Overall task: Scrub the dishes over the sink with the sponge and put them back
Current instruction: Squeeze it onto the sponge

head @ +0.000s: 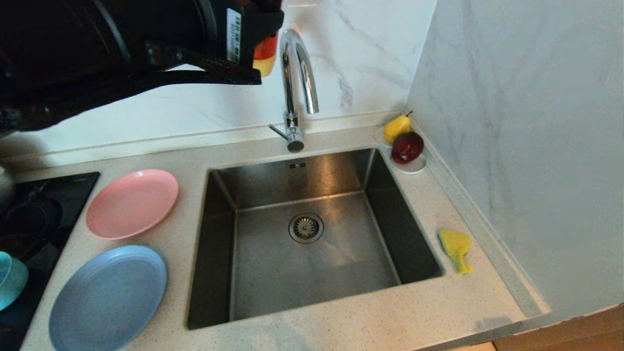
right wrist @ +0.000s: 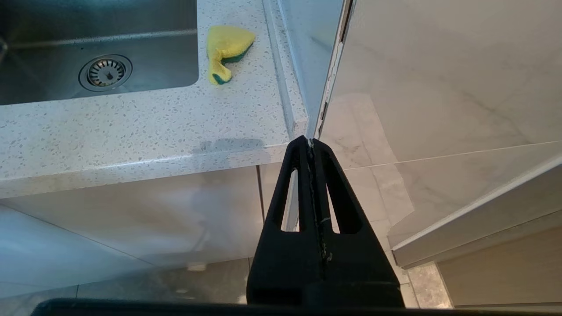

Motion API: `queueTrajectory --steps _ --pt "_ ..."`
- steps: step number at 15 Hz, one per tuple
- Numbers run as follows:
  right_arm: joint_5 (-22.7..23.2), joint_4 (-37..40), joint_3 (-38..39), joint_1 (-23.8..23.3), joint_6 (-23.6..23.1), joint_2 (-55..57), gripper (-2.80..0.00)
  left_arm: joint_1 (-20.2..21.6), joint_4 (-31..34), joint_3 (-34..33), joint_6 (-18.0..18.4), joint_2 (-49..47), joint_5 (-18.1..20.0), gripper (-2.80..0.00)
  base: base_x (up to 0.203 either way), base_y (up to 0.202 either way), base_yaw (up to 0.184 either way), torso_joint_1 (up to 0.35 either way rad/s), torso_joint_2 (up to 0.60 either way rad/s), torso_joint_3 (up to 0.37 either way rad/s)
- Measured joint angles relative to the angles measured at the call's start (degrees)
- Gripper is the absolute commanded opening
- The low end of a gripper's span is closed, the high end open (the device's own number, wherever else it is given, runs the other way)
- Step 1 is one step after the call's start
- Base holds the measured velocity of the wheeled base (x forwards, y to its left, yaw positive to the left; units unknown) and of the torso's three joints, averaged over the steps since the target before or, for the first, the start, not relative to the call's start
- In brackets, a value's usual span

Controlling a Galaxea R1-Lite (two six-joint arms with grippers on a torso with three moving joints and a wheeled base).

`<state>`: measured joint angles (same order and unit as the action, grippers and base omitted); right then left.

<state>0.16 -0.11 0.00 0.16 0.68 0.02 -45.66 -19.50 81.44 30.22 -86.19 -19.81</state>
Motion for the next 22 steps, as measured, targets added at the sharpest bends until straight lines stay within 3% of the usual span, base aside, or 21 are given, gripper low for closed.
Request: queueTrajectory --steps 4,13,22 --pt "0.02 -0.02 0.0 0.0 0.02 0.0 -2.8 -3.75 -0.06 5.06 0.9 -5.56 -2.43 -2.8 0.0 0.0 0.0 0.0 0.0 0.0" --pt "0.0 0.0 0.0 0.0 0.02 0.0 -2.8 -10.84 -0.33 7.07 1.31 -15.49 -7.88 -2.8 0.0 0.0 0.0 0.0 0.0 0.0" --pt "-0.02 0.0 0.0 0.0 0.02 0.0 -2.8 -12.0 -1.02 3.86 2.28 -22.51 -10.3 -2.8 0.0 0.0 0.0 0.0 0.0 0.0"
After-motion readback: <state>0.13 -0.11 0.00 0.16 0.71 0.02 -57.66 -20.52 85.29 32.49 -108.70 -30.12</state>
